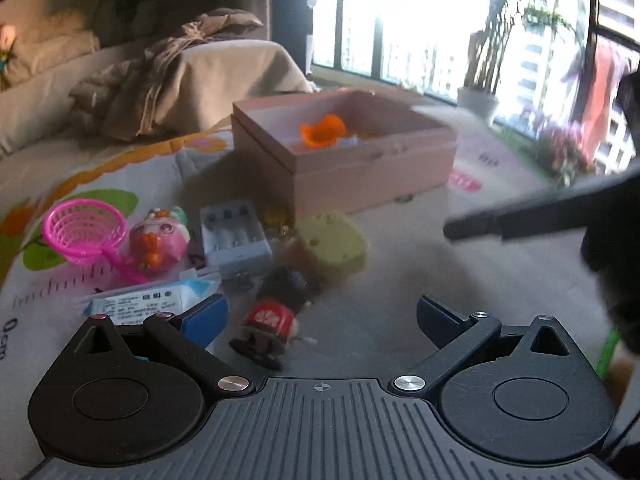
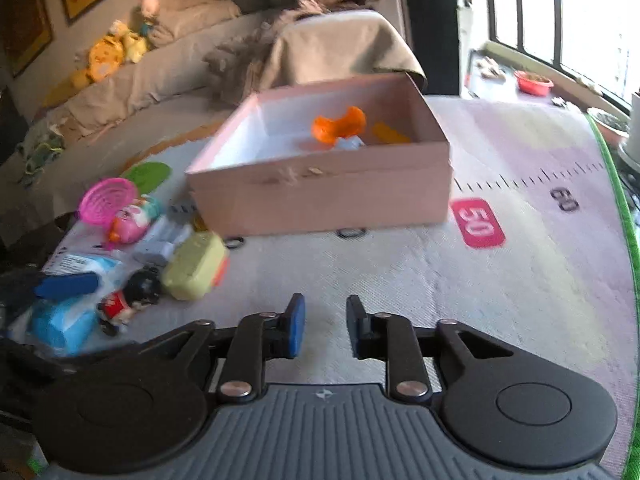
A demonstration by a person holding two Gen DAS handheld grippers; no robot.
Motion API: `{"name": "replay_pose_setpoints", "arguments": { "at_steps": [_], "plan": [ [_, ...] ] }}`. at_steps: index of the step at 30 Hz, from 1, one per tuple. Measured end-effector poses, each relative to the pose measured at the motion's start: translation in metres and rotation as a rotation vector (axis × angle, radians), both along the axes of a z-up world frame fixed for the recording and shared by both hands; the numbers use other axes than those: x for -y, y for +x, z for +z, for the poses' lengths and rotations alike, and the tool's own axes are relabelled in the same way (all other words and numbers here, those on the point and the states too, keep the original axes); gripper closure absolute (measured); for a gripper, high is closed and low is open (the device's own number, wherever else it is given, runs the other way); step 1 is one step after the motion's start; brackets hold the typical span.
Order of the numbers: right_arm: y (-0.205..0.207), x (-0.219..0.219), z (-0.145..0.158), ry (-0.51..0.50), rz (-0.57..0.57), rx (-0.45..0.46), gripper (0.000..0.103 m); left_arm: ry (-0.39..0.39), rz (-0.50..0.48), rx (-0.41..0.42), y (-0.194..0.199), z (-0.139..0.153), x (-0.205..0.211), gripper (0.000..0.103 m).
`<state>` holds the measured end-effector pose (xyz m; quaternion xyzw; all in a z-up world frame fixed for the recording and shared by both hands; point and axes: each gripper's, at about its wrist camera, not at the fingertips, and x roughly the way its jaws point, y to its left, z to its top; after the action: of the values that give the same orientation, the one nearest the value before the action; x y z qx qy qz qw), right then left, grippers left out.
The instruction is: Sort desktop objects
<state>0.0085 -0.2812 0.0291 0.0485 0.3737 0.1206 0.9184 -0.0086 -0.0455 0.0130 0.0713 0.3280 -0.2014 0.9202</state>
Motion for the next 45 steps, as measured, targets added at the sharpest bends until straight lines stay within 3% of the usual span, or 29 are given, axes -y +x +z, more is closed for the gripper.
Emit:
{"name": "replay_pose_setpoints", "arguments": {
  "at_steps": [7,12,14,15,20,23,26,30,38,39,45],
  "plan": [
    [0.014,-0.053,0.008,0.040,0.126,0.042,0.047,0.085,0.066,0.022,0.004,-0.007,-0.025,0.000],
    [0.033,-0.087,-0.002,0.047,0.141,0.014,0.045,0.115,0.121,0.020,0.010,-0.006,-0.040,0.000],
    [0.038,-0.089,-0.009,0.034,0.140,-0.016,0.056,0.084,0.116,0.013,0.009,-0.002,-0.043,0.000],
    [0.038,-0.086,-0.010,0.033,0.141,-0.020,0.060,0.058,0.105,0.006,0.008,0.000,-0.044,0.000],
    [0.020,-0.049,-0.006,0.000,0.057,0.000,0.061,-0.045,0.045,-0.041,0.003,0.003,-0.035,0.000],
    [0.004,-0.014,-0.009,-0.062,-0.058,0.025,0.061,-0.074,0.002,-0.067,0.002,0.002,-0.025,0.000],
    [-0.007,0.012,-0.011,-0.048,-0.120,0.035,0.060,-0.083,-0.020,-0.095,0.007,-0.002,-0.011,0.000],
    [-0.013,0.026,-0.011,-0.030,-0.194,0.092,0.033,-0.094,-0.001,-0.115,0.016,-0.003,0.007,0.000],
    [-0.012,0.023,-0.020,-0.030,-0.203,0.104,0.027,-0.055,0.072,-0.105,0.038,-0.005,0.028,0.000],
    [-0.013,0.025,-0.021,-0.022,-0.203,0.106,0.027,-0.047,0.087,-0.106,0.041,-0.006,0.029,0.001],
    [-0.016,0.022,-0.019,-0.026,-0.192,0.125,0.022,-0.008,0.137,-0.089,0.042,-0.008,0.023,0.034]
  ]
}}
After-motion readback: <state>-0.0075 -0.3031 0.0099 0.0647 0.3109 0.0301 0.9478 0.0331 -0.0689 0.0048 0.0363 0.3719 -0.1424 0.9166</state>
